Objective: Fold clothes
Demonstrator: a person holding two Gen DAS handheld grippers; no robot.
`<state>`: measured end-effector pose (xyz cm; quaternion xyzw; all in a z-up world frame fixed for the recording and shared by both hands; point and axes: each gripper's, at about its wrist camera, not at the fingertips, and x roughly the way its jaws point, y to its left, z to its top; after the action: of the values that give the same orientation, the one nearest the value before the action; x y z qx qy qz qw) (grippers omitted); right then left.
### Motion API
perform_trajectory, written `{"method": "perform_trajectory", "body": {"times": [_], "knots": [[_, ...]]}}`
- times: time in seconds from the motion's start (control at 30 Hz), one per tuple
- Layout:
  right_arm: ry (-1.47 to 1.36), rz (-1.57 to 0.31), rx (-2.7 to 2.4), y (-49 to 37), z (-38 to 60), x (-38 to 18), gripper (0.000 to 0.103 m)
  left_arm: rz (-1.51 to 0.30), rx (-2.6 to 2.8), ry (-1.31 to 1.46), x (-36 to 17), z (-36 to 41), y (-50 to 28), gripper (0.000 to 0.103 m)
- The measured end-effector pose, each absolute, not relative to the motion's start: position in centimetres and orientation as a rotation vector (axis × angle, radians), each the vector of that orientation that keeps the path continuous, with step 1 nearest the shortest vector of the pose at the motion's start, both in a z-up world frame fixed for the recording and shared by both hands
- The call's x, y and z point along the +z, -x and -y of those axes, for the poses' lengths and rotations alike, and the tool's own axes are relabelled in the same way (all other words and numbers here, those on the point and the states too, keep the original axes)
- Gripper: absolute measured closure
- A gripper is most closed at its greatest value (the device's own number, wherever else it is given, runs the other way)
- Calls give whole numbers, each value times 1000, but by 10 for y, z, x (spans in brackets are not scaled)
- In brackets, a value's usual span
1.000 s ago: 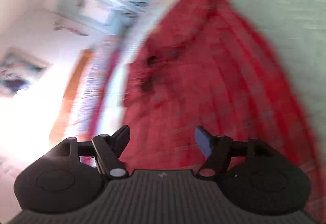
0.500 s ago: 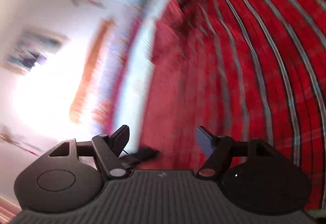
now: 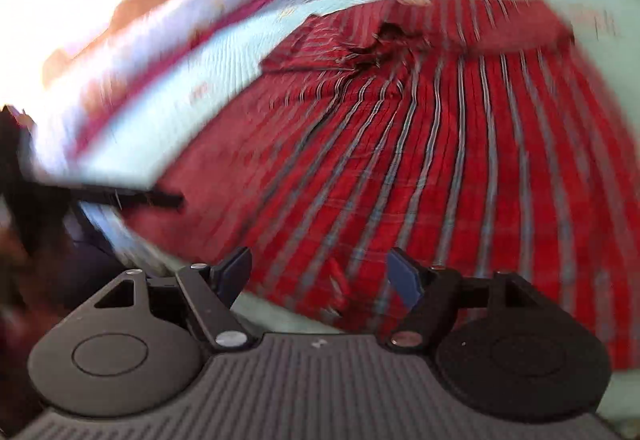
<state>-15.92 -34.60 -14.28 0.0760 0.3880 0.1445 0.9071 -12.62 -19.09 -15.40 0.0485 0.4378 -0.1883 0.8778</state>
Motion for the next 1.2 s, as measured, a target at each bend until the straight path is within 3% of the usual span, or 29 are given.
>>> {"method": "perform_trajectory", "body": {"times": [0.23, 0.37, 0.53, 0.87, 1.13, 1.2], "knots": [[-6, -820, 293, 170, 326, -160, 67, -788, -531, -332, -157, 230, 160, 35], [-63, -839, 278, 164, 333, -160, 84, -777, -563, -405, -166, 241, 165, 34], [-102, -848, 271, 172, 342, -161, 98, -788, -573, -431, -175, 246, 167, 34], [-405, -827, 330, 166, 361, -156, 99, -780, -565, -421, -173, 247, 168, 34], [-188, -883, 306, 165, 334, -166, 99, -766, -605, -460, -175, 258, 175, 34], [-208, -889, 311, 165, 334, -167, 93, -760, -617, -466, -175, 262, 176, 34]]}}
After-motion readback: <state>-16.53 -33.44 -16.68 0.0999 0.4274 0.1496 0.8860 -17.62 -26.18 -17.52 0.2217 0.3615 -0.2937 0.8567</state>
